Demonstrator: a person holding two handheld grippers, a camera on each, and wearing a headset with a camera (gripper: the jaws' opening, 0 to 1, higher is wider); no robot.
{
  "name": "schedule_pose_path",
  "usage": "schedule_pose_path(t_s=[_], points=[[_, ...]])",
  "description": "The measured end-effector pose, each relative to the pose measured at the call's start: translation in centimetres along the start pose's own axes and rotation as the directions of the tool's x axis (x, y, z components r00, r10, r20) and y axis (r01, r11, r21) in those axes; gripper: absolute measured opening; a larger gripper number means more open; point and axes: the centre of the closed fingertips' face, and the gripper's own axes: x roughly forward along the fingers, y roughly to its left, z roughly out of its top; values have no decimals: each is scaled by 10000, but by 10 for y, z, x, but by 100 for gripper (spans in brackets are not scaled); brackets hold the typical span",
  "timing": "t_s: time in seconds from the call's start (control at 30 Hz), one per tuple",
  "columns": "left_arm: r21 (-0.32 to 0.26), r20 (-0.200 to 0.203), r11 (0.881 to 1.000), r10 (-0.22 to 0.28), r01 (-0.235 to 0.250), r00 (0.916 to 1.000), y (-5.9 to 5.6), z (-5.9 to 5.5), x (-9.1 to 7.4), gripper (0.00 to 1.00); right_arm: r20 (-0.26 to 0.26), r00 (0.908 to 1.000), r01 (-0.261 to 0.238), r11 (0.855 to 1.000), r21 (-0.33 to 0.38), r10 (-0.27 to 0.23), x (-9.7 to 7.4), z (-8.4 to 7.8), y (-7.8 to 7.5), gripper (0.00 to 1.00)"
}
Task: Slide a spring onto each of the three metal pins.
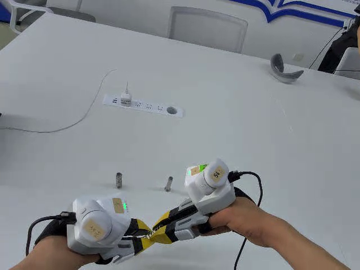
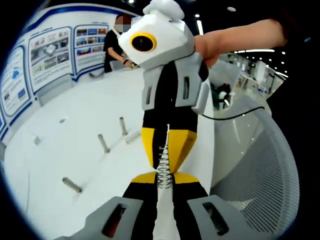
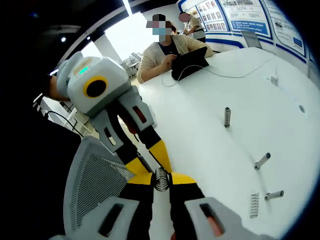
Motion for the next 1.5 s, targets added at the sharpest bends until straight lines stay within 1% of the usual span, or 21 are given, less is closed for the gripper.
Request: schedule_pose_path(t_s=[0.1, 0.2, 0.4, 0.57, 0.73, 0.9, 1.0, 1.07, 1.13, 1.17, 1.27, 1.33, 1.4, 1.43, 1.5], points=[[102, -152, 9999, -69, 71, 9999, -1, -3, -1, 9, 56, 10000, -72, 9999, 74, 71, 3, -1, 1, 12], [169, -177, 9998, -92, 95, 9998, -2, -3, -1, 9, 94, 9999, -97, 9998, 171, 96, 3, -1, 2, 12], [-128, 29, 9999, -102, 103, 9999, -2, -2, 0, 10, 268, 9996, -68, 9989, 469, 55, 2, -2, 1, 12], [-136, 199, 9998, -146, 149, 9997, -2, 1, 2, 10, 363, 9993, -19, 9979, 654, -5, -2, -2, 1, 12], [-307, 324, 9994, -162, 172, 9993, -1, 3, 4, 10, 272, 9996, 58, 9971, 763, -79, -4, -2, -2, 12], [-349, 373, 9994, 9, 4, 9993, 4, 5, 5, 10, 150, 9996, 213, 9976, 658, -224, -5, 1, -6, 12], [-585, 510, 9982, 159, -129, 9986, 8, 6, 5, 11, 132, 9995, 293, 9976, 626, -302, -6, 2, -9, 12], [-764, 582, 9968, 270, -226, 9979, 10, 6, 5, 11, 125, 9992, 364, 9973, 630, -373, -7, 2, -12, 12], [-769, 496, 9966, 349, -310, 9982, 13, 4, 5, 12, 18, 9986, 519, 9962, 701, -522, -11, 0, -18, 12], [-766, 365, 9962, 439, -411, 9984, 14, 1, 6, 12, -52, 9981, 611, 9954, 742, -609, -13, -2, -20, 12], [-942, 321, 9940, 588, -555, 9978, 21, -4, 6, 11, 66, 9971, 752, 9932, 890, -761, -23, -2, -28, 12], [-1054, 333, 9925, 654, -616, 9973, 24, -4, 6, 13, 110, 9958, 896, 9917, 926, -910, -28, -3, -33, 12], [-1147, 363, 9906, 797, -750, 9962, 29, -4, 4, 13, 131, 9937, 1092, 9886, 1037, -1111, -34, -6, -41, 12], [-1221, 383, 9891, 876, -824, 9954, 32, -4, 3, 14, 148, 9915, 1265, 9857, 1110, -1289, -38, -7, -46, 12], [-1363, 394, 9865, 972, -910, 9945, 36, -5, 1, 15, 160, 9892, 1425, 9824, 1207, -1455, -42, -8, -53, 12]])
